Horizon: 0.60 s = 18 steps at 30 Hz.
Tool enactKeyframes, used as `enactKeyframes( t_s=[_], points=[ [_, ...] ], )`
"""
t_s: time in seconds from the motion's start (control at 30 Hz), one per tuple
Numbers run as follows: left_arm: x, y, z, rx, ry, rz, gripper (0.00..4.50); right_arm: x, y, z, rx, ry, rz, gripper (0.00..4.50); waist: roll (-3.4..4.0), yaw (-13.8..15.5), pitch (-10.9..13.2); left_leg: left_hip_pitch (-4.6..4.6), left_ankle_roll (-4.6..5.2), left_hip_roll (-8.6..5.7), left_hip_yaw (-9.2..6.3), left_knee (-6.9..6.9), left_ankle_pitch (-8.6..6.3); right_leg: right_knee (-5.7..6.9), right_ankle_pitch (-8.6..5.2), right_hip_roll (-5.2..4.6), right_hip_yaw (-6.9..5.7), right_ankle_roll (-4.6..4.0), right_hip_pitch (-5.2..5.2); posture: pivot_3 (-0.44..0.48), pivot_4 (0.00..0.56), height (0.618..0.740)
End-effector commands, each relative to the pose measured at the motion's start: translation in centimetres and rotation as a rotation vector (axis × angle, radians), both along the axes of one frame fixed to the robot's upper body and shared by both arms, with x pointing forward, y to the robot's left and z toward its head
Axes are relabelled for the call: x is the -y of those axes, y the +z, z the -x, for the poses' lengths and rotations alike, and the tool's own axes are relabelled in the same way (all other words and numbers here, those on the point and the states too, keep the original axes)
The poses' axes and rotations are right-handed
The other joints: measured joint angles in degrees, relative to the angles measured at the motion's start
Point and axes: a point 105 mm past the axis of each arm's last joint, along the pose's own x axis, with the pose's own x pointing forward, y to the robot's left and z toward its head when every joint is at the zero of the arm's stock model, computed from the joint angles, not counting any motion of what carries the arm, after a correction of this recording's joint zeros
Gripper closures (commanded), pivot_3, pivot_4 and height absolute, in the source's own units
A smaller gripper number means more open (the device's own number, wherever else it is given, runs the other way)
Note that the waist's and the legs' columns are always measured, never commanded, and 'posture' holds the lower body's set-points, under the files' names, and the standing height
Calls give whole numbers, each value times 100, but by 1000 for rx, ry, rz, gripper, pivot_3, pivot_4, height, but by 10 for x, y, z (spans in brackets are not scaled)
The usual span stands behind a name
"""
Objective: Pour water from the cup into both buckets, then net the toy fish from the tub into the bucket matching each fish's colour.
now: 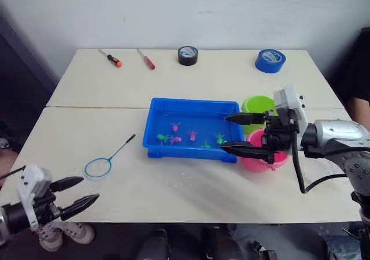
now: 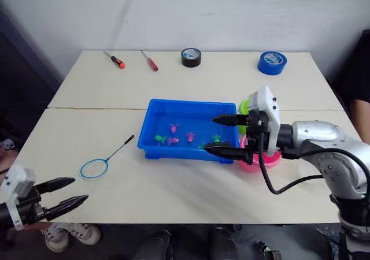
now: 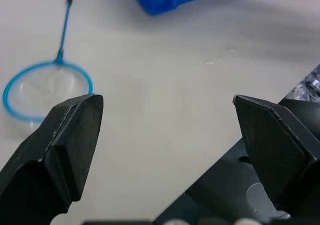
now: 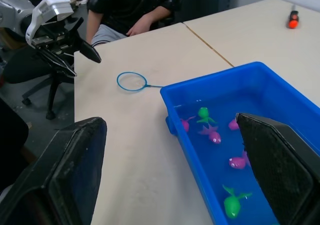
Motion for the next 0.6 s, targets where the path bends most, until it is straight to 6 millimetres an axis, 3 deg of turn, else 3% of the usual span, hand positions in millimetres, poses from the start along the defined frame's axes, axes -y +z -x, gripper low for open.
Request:
enactKeyframes(
  t_s=[0.03, 0.17, 0.23, 0.3, 0.47, 0.6],
  points=[
    [-17, 1, -3, 22, 36, -96, 0, -3, 3, 2, 49, 21, 5, 114, 0, 13, 0, -2, 1, -1, 0, 0, -1, -1, 0, -1, -2, 0, -1, 0, 150, 736],
    [-37, -1, -24, -25, 4, -197, 0, -5, -7, 6, 59, 35, 45, 114, 2, 4, -2, -4, -2, -1, -2, -7, -1, 1, -1, -1, -7, -2, -8, 0, 150, 736],
    [-42, 3, -48, -39, -21, -235, 0, -6, -11, 7, 74, 32, 68, 114, 2, -2, -2, -4, -4, -2, -4, -8, 0, 2, -1, -2, -10, -3, -9, 0, 150, 736],
    [-35, 4, -66, -73, -70, -240, 0, -5, -13, 9, 87, 22, 79, 114, 3, -17, -1, -6, -2, -5, -2, -8, 0, 5, 0, -7, -9, -1, -11, 0, 150, 736],
    [-27, -14, -116, -135, -139, -382, 0, -4, -23, 12, 118, -48, 102, 114, 11, -34, -10, -23, -2, -14, 0, -6, -6, 6, 6, -12, -19, 5, -28, 0, 150, 736],
    [-16, -16, -145, -176, -180, -393, 0, -5, -30, 22, 106, -77, 94, 114, 3, -21, -14, -81, -37, -17, 5, 25, 16, 73, 8, -8, -27, 9, -95, 0, 150, 736]
  ],
)
